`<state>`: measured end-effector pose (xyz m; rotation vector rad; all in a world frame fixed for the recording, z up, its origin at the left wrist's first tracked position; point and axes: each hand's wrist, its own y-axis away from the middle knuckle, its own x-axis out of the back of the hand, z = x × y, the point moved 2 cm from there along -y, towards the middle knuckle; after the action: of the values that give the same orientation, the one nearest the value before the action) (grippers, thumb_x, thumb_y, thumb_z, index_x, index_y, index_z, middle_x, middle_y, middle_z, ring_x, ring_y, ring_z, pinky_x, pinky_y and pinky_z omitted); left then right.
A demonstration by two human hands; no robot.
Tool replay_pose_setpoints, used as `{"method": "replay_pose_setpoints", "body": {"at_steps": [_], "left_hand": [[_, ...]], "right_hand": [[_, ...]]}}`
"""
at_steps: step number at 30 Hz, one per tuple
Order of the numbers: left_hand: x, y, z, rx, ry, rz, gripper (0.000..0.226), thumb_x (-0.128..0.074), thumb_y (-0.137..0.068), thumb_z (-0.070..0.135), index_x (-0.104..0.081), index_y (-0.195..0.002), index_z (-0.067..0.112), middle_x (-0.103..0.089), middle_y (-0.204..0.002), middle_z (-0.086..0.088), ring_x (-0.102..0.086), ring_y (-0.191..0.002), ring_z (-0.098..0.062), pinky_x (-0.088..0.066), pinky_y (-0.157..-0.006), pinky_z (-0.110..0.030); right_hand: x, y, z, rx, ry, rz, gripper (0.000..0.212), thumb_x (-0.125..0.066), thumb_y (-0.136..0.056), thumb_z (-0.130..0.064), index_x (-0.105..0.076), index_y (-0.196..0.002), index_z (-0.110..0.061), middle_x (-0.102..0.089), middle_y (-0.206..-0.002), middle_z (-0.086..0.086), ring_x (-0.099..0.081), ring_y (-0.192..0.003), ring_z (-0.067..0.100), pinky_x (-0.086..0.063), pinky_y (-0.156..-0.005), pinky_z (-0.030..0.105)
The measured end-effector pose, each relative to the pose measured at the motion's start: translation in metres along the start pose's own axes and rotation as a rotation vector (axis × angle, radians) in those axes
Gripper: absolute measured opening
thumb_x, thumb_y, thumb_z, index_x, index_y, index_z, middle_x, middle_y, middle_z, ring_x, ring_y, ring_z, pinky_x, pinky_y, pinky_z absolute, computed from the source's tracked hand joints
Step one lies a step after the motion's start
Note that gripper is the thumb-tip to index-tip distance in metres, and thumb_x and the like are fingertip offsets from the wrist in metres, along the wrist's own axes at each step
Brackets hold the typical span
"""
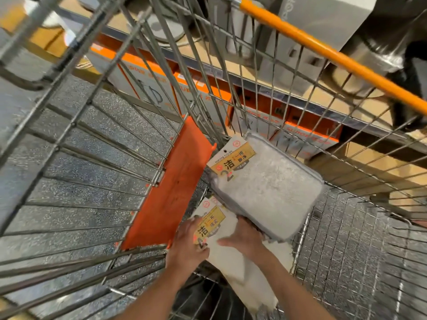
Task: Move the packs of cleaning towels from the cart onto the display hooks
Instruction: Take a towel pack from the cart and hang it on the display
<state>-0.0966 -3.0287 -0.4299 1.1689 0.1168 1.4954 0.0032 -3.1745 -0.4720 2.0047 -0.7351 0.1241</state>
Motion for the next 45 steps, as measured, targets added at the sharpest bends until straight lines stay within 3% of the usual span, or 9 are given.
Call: {"method": "replay_pose_setpoints", "body": {"at_steps": [4, 9, 13, 18, 21, 27, 34, 40, 45], "left_hand": [[0.002, 0.000, -0.001, 0.018, -0.013, -0.006, 0.087, -0.071, -0.081, 0.030, -0.019, -0.150, 0.031, -0.023, -0.153, 0.003, -0.027, -0.138, -0.017, -0.032, -0.110, -0.039], [0.003, 0.002, 0.000, 0.036, 0.010, -0.021, 0.088, -0.072, -0.080, 0.027, -0.018, -0.150, 0.032, -0.021, -0.154, 0.003, -0.025, -0.140, -0.018, -0.030, -0.111, -0.040], [0.003, 0.003, 0.001, 0.044, 0.048, -0.025, 0.089, -0.073, -0.078, 0.024, -0.020, -0.149, 0.031, -0.024, -0.152, 0.001, -0.026, -0.138, -0.019, -0.030, -0.111, -0.041], [0.005, 0.006, 0.003, 0.043, 0.064, -0.002, 0.090, -0.074, -0.076, 0.025, -0.022, -0.148, 0.033, -0.026, -0.151, 0.001, -0.028, -0.136, -0.019, -0.031, -0.110, -0.041], [0.005, 0.007, 0.005, 0.045, 0.064, -0.008, 0.094, -0.075, -0.075, 0.025, -0.017, -0.149, 0.035, -0.023, -0.153, 0.001, -0.026, -0.138, -0.019, -0.030, -0.111, -0.042], [0.007, 0.007, 0.008, 0.043, 0.069, -0.013, 0.101, -0.077, -0.075, 0.022, -0.010, -0.149, 0.037, -0.024, -0.154, -0.003, -0.025, -0.140, -0.023, -0.031, -0.111, -0.048], [0.007, 0.007, 0.013, 0.026, 0.093, 0.022, 0.110, -0.078, -0.074, 0.021, 0.000, -0.149, 0.039, -0.028, -0.153, -0.003, -0.026, -0.140, -0.023, -0.031, -0.111, -0.047], [0.007, 0.027, 0.014, 0.047, 0.113, 0.049, 0.110, -0.078, -0.073, 0.018, 0.000, -0.149, 0.037, -0.033, -0.146, -0.005, -0.031, -0.135, -0.023, -0.036, -0.107, -0.046], [0.009, 0.027, 0.016, 0.041, 0.123, 0.039, 0.109, -0.078, -0.073, 0.015, -0.003, -0.150, 0.035, -0.036, -0.141, -0.005, -0.035, -0.132, -0.022, -0.039, -0.105, -0.046]], "right_hand": [[0.001, -0.008, -0.003, 0.006, -0.099, -0.110, 0.083, -0.086, -0.056, -0.029, -0.049, -0.130, -0.021, -0.060, -0.123, -0.007, -0.053, -0.119, 0.012, -0.042, -0.104, 0.031], [0.001, -0.012, -0.003, 0.019, -0.219, -0.184, 0.083, -0.085, -0.063, -0.010, -0.044, -0.135, -0.012, -0.057, -0.129, 0.000, -0.050, -0.123, 0.014, -0.040, -0.106, 0.030], [0.004, -0.008, -0.007, 0.033, -0.220, -0.190, 0.080, -0.084, -0.063, -0.011, -0.046, -0.133, -0.016, -0.058, -0.118, -0.011, -0.052, -0.113, 0.005, -0.040, -0.079, -0.001], [0.003, -0.008, -0.009, 0.024, -0.257, -0.200, 0.077, -0.085, -0.062, -0.014, -0.048, -0.129, -0.022, -0.058, -0.125, -0.010, -0.050, -0.123, 0.010, -0.041, -0.095, 0.015], [0.005, -0.006, -0.011, 0.016, -0.247, -0.221, 0.092, -0.087, -0.058, -0.019, -0.041, -0.138, -0.021, -0.055, -0.133, -0.005, -0.048, -0.125, 0.013, -0.038, -0.108, 0.034], [0.012, -0.001, -0.016, 0.031, -0.205, -0.294, 0.095, -0.085, -0.063, -0.019, -0.035, -0.143, -0.024, -0.050, -0.139, -0.003, -0.043, -0.131, 0.017, -0.035, -0.110, 0.041], [0.018, 0.007, -0.022, 0.013, -0.053, -0.273, 0.087, -0.083, -0.064, -0.024, -0.038, -0.137, -0.028, -0.053, -0.134, -0.005, -0.047, -0.125, 0.018, -0.039, -0.107, 0.040], [0.017, 0.023, -0.032, 0.009, -0.068, -0.541, 0.055, -0.077, -0.075, -0.016, -0.058, -0.126, -0.028, -0.063, -0.125, -0.003, -0.054, -0.119, 0.016, -0.037, -0.108, 0.038], [0.018, 0.019, -0.029, -0.034, -0.050, -0.545, 0.036, -0.079, -0.070, -0.020, -0.067, -0.097, -0.041, -0.068, -0.113, -0.010, -0.057, -0.112, 0.013, -0.039, -0.107, 0.037]]}}
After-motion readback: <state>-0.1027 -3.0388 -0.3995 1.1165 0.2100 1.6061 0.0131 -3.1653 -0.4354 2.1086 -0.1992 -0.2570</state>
